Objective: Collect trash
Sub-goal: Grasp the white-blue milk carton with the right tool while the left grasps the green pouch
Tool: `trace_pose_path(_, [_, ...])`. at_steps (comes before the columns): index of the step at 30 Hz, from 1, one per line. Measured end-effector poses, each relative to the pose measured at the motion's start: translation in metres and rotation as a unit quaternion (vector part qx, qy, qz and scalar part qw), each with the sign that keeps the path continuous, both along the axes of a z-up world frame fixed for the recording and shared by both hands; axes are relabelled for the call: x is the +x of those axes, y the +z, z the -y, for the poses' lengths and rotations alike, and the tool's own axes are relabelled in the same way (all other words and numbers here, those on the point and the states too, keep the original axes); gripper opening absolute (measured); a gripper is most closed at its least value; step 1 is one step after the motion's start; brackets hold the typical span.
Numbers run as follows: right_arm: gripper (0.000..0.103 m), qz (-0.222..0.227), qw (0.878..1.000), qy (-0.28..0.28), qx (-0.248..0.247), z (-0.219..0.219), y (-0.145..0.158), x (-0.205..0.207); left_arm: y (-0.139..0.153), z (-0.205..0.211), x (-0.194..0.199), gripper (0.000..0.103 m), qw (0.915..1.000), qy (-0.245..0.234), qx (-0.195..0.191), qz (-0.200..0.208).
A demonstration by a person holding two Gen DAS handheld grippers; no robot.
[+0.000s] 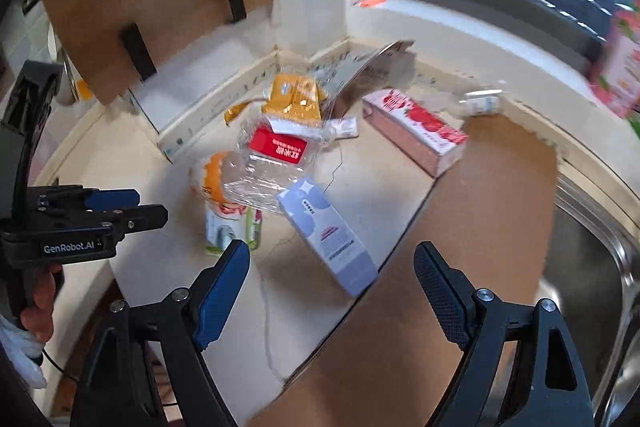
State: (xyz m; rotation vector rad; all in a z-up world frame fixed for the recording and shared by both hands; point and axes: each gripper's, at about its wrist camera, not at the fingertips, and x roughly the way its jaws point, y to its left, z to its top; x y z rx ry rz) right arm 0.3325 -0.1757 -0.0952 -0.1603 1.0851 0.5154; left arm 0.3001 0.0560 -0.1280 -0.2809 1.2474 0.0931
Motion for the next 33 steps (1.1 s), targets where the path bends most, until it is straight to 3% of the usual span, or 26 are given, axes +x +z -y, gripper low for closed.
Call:
trace_pose_path(7, [0.085,-0.032,0.999,0.044,0.003,-0.014,-0.055,0.032,-0.03,0.013,0.018,0.052,0.9996,0.021,-0.009,-0.017])
trace_pose_path(15, [0.072,-0.061,0.995,0.076,0.004,-0.025,-0.094,0.047,-0.055,0.018,0.033,0.052,0.9984,0.042,-0.015,-0.035])
trace_pose_path(17, [0.064,-0.069,0.994,0.082,0.007,-0.026,-0.102,0.05,-0.06,0.018,0.033,0.045,0.9981,0.048,-0.013,-0.036])
trace_pose_path(25, [0.041,-0.085,0.992,0.093,0.021,-0.026,-0.115,0.053,-0.072,0.02,0.03,0.003,0.9974,0.06,-0.027,-0.03])
trace_pose_path(33, [0.035,-0.065,0.993,0.094,0.02,-0.025,-0.107,0.045,-0.058,0.028,0.023,0.002,0.9982,0.059,-0.009,-0.002])
